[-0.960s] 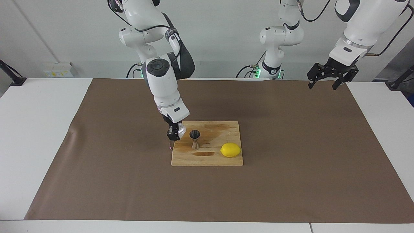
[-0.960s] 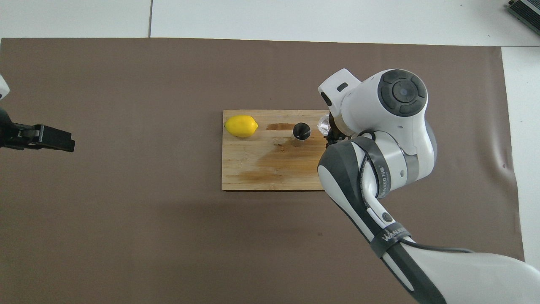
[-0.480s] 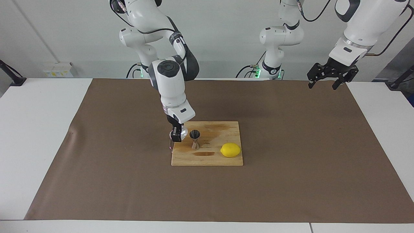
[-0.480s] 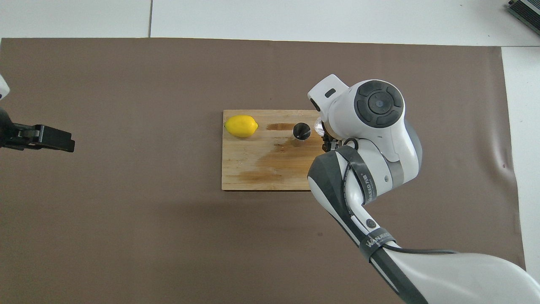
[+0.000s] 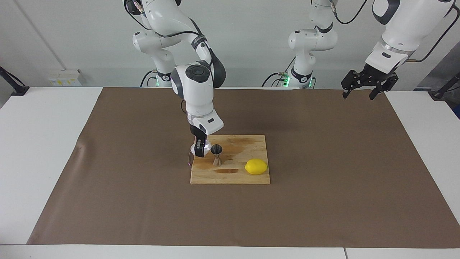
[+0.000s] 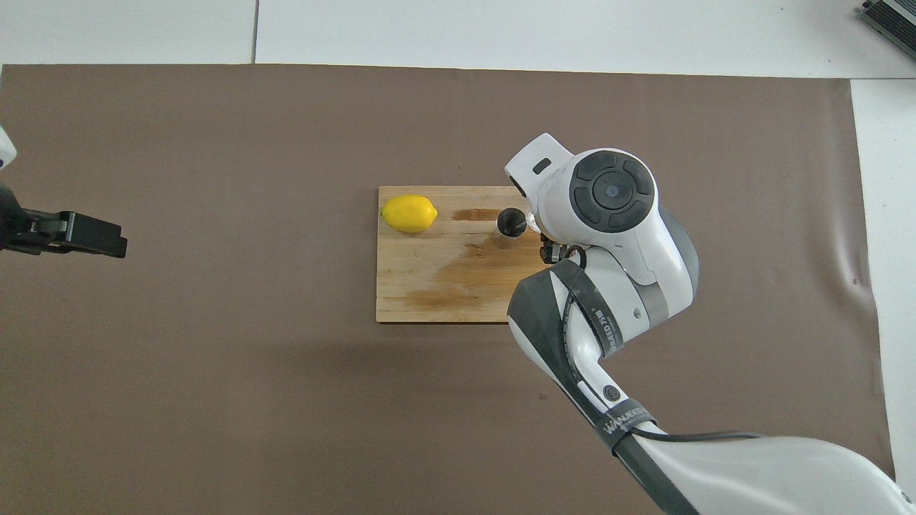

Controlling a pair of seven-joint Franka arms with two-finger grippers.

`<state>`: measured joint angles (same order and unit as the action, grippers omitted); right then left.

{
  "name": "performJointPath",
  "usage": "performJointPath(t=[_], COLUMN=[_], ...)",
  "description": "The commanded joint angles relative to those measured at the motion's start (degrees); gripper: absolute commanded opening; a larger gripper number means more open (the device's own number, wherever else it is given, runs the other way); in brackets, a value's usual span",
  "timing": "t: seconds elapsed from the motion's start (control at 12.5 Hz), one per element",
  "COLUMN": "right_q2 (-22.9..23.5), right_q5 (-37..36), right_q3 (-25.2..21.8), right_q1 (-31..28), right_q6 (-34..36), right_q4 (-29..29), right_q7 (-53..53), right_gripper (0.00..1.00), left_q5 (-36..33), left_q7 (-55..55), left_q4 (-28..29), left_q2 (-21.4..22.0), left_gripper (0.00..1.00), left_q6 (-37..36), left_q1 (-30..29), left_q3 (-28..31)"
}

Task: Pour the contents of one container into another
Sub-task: 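Tilt the white cup over the steel cup with the right gripper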

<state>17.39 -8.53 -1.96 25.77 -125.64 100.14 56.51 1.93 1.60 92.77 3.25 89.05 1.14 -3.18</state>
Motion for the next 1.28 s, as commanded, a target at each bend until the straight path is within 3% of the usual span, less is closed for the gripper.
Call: performJointPath(t=[0.0, 1.2], right_q2=[-0.17, -0.43], right_q5=[-3.68, -13.44], right_q3=[0.12, 0.12], right_q1=[0.42, 2.89], right_q6=[-1.54, -0.92], right_q4=[0.67, 0.58], right_q7=[-1.49, -1.31], right_gripper=[0.26, 0.26], left_q5=[-0.87, -0.87], left_q7=[0.68, 0.68], left_q4=[0.31, 0.31], left_q2=[0.70, 0.61], left_gripper=[1.00, 1.00], left_q6=[-0.90, -0.90], left_q1=[-0.35, -0.35], left_q3=[-0.16, -0.16])
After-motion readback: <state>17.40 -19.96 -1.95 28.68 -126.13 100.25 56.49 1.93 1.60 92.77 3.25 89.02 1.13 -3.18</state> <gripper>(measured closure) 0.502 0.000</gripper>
